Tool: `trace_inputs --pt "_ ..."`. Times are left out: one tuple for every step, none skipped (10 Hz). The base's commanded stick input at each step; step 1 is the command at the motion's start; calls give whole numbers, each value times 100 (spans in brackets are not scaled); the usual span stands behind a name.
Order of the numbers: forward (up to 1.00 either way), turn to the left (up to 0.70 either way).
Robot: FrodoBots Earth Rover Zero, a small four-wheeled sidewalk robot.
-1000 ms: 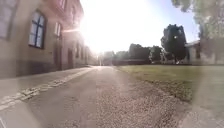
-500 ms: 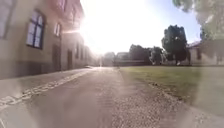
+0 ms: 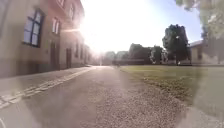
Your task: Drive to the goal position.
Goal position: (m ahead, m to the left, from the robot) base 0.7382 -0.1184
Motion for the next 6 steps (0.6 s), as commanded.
trace_inputs --pt "60 0" --pt "60 0" --pt "60 0" --pt "60 0" --pt "60 0" --pt "60 0"
